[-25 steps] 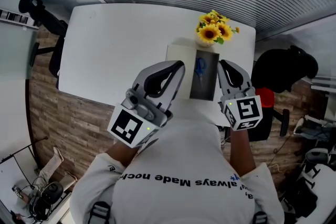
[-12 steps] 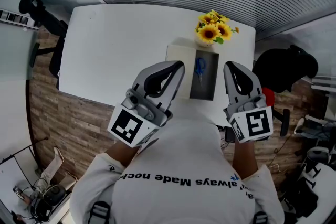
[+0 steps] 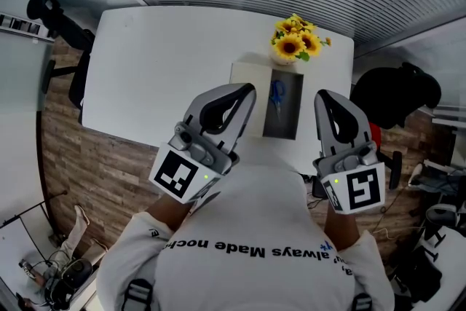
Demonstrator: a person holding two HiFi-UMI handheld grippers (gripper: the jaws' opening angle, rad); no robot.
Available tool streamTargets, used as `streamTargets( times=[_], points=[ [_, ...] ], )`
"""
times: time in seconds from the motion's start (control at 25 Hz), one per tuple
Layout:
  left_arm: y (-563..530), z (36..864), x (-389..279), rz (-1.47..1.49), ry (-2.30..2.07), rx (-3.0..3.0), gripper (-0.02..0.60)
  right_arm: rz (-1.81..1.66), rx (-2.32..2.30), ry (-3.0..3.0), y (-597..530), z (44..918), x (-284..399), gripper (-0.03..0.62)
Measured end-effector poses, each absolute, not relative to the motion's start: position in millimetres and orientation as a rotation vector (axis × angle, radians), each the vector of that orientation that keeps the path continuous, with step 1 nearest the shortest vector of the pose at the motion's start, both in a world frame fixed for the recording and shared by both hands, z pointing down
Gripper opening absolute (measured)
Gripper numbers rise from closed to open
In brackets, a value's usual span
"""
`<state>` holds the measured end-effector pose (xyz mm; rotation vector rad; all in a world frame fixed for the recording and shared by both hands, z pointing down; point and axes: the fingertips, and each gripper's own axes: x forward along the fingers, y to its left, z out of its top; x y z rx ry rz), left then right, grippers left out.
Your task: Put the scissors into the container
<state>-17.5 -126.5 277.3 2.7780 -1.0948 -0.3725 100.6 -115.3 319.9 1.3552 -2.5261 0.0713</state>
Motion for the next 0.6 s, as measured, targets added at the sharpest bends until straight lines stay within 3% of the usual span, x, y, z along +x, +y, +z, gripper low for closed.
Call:
streamTargets(
  times=[0.6],
  points=[
    [-123.8, 273.5, -14.8, -0.382, -1.09, 2.79, 0.018, 0.015, 1.361, -2.567, -101.4, 292.6, 99.6, 0.006]
  ],
)
